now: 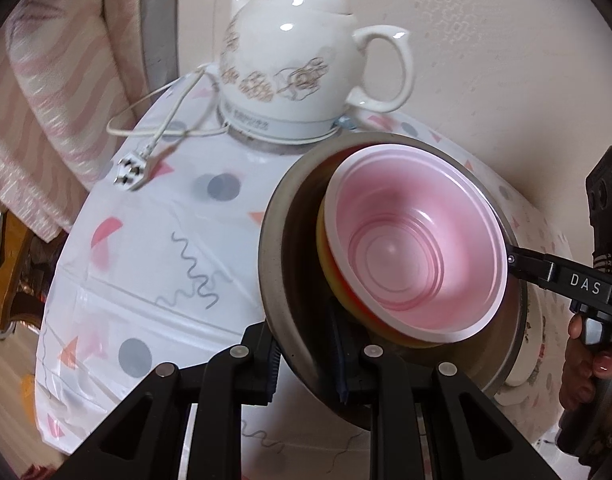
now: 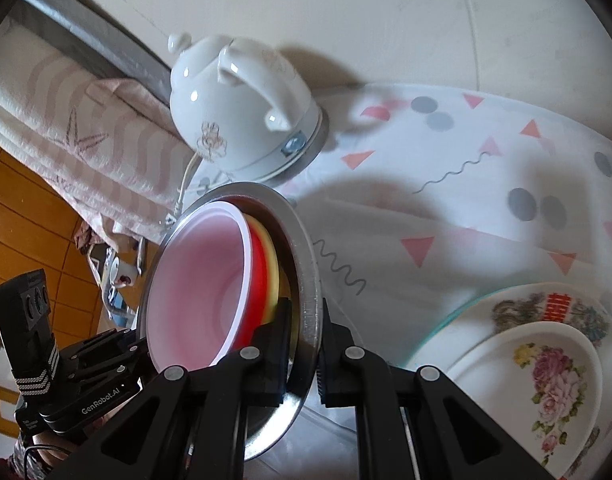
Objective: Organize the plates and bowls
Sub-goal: 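Lift the steel bowl stack and carry it over the floral plate stack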
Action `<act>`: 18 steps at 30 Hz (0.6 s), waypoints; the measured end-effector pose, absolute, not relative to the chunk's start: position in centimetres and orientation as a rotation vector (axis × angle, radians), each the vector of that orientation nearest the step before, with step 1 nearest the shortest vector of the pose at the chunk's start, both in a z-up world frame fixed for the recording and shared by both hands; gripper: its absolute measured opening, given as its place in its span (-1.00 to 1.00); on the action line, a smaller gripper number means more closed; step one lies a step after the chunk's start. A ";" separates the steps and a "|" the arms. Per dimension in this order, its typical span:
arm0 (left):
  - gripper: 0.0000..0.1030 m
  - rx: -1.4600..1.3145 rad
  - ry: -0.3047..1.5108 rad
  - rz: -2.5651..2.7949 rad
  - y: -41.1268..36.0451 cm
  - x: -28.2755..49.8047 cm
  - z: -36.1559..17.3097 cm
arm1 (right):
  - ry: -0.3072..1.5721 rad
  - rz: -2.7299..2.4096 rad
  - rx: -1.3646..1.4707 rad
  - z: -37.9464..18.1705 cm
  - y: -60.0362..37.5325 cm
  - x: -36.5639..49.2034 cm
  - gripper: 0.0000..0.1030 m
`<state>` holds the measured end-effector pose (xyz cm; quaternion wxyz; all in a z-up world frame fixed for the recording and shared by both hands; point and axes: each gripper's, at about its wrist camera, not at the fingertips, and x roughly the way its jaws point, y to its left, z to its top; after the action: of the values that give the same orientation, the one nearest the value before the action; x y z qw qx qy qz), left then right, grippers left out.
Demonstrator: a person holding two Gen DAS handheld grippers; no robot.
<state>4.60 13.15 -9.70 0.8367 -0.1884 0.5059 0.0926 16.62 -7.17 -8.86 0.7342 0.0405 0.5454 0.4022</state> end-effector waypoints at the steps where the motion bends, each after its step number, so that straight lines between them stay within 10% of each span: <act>1: -0.58 -0.391 1.069 0.188 12.9 4.8 -9.5 | 1.192 0.877 0.097 -8.7 -7.6 16.6 -0.80; 18: -0.59 -0.223 1.044 -0.060 5.0 9.8 -6.3 | 1.092 0.657 0.278 -6.2 -18.7 15.9 -0.80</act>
<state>9.77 4.98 -6.29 0.8604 -0.1064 0.4975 -0.0286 15.91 -18.69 -6.17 0.7948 0.1296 0.5080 0.3055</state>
